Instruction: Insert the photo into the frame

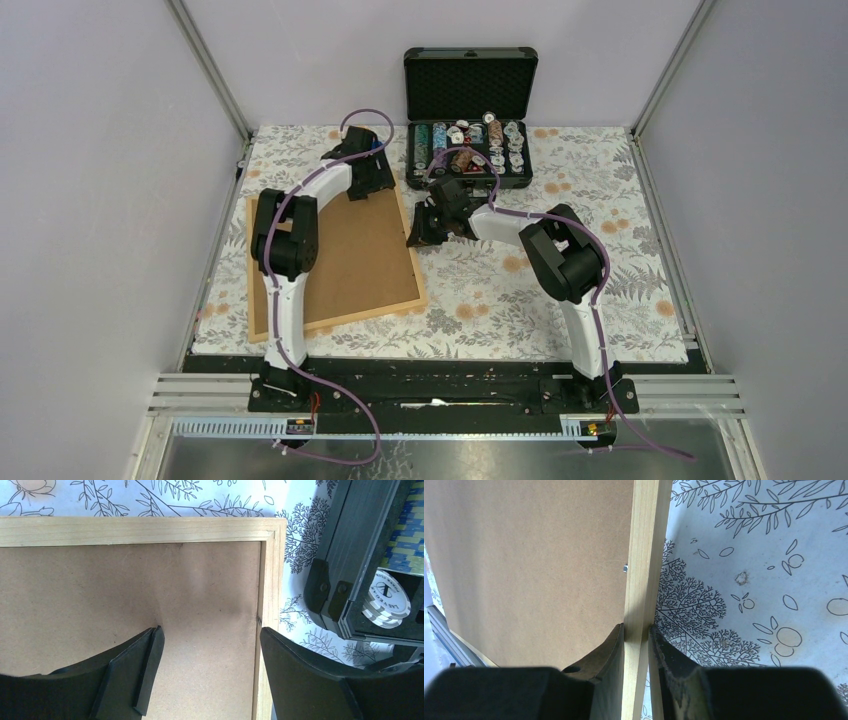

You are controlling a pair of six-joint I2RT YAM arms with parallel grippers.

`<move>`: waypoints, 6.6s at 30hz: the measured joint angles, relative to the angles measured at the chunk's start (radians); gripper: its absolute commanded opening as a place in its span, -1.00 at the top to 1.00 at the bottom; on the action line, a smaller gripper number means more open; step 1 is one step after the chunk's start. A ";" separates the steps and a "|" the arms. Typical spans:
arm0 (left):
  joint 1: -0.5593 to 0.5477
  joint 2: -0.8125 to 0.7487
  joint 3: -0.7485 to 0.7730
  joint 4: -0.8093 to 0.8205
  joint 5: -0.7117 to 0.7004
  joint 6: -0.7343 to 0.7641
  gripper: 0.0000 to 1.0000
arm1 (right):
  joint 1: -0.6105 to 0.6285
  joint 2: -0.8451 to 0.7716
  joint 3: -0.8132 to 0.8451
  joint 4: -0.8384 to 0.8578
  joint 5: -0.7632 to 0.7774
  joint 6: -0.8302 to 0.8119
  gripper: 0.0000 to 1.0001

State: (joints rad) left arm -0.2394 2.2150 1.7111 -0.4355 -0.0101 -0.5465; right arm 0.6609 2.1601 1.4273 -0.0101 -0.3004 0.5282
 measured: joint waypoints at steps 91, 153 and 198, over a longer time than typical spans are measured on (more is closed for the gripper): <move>0.092 -1.301 -1.122 -0.397 0.205 -0.399 -0.97 | -0.010 -0.050 -0.198 0.256 -0.019 0.237 0.89; 0.243 -0.925 -0.797 -0.142 0.355 0.084 -0.98 | -0.024 0.457 0.876 -0.439 0.156 -0.064 0.17; 0.243 -1.252 -0.985 -0.618 0.128 -0.387 -0.97 | 0.068 0.422 0.878 -0.628 0.319 -0.022 0.66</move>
State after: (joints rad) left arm 0.0040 0.9630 0.7265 -1.0531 0.1181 -0.9337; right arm 0.7284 2.5816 2.3054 -0.6384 0.0185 0.5064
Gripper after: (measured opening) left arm 0.987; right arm 0.266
